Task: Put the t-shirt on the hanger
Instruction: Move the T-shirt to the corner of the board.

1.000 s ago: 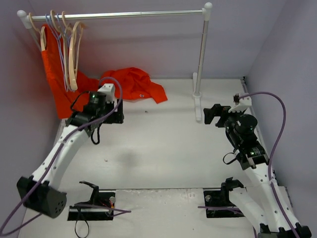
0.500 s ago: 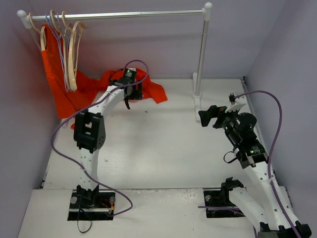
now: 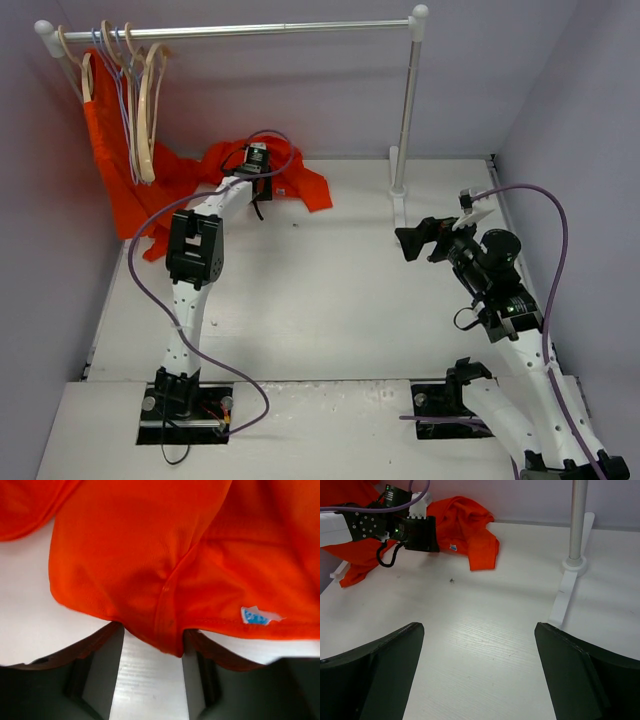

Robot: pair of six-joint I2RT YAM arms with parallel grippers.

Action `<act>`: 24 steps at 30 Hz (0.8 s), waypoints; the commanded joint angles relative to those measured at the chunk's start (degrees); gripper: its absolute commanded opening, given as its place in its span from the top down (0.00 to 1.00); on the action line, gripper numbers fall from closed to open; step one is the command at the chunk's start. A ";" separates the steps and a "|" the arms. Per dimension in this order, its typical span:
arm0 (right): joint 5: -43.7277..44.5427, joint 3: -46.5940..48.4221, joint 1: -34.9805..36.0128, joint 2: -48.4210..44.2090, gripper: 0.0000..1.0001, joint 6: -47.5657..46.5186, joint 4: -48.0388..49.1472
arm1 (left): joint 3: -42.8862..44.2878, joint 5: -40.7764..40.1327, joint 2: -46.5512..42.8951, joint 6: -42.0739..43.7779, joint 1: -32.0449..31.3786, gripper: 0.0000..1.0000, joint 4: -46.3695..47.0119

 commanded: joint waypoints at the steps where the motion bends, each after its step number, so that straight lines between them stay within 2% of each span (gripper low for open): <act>1: -1.74 1.17 0.62 -0.67 0.00 -0.67 4.53 | -0.17 1.94 -1.84 2.46 0.08 0.59 8.10; 3: -2.00 0.99 0.71 -0.76 0.00 -0.67 4.35 | 0.35 2.04 -0.52 3.42 0.08 0.67 8.46; 4: -1.91 0.91 0.71 -0.93 0.00 -0.59 4.27 | 1.05 2.30 -0.17 4.65 0.08 0.79 8.55; 7: -1.91 0.73 0.71 -0.93 0.00 -0.68 4.09 | 2.20 3.01 0.63 5.54 0.08 1.00 7.15; 10: -2.00 1.08 0.80 -0.50 0.00 -0.85 4.09 | -1.74 4.24 -2.26 6.24 -0.53 1.00 9.58; 15: -3.49 1.00 0.98 1.70 0.00 -0.42 5.49 | -15.36 5.02 -17.10 2.04 -3.07 1.00 8.56; 22: -1.56 -0.32 2.99 7.67 0.00 2.48 8.65 | -38.38 2.66 -45.03 -6.23 -14.84 1.00 4.51; 24: 0.45 -0.33 5.53 10.56 0.01 2.84 9.79 | -45.22 1.70 -49.71 -7.99 -21.16 1.00 2.85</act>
